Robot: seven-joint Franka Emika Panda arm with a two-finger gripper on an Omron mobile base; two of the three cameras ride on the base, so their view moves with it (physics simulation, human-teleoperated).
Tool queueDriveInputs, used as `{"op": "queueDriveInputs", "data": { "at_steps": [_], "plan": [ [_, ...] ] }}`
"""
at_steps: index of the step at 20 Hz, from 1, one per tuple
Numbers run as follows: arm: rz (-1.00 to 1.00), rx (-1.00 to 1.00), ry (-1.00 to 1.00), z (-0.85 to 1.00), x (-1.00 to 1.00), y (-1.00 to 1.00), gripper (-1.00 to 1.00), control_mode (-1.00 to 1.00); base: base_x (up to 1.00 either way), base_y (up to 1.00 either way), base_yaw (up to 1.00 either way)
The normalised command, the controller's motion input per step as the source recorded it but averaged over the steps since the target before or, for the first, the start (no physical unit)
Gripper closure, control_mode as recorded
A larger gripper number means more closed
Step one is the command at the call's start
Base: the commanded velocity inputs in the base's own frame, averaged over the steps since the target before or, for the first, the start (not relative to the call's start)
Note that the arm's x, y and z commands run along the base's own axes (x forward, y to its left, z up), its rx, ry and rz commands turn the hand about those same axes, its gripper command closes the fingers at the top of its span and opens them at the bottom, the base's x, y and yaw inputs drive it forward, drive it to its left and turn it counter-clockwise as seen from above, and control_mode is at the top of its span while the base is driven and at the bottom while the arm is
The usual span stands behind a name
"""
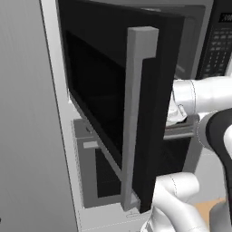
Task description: Open the microwave, place the bowl with waffle inside the microwave, then close the microwave door and turn it on.
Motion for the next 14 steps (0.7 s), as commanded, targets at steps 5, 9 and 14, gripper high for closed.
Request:
{"op": "queueDriveInputs", "data": {
  "at_steps": [5, 9, 14],
  "plan": [
    [-0.02, -0.02, 0.0, -0.04, 0.05, 0.57, -1.0, -1.0, 0.0, 0.0, 0.0],
    [0.0, -0.02, 0.0, -0.05, 0.1, 0.61, -1.0, -1.0, 0.0, 0.0, 0.0],
    [0.0, -0.03, 0.0, -0.03, 0.07, 0.57, -1.0, -1.0, 0.0, 0.0, 0.0]
  ]
}}
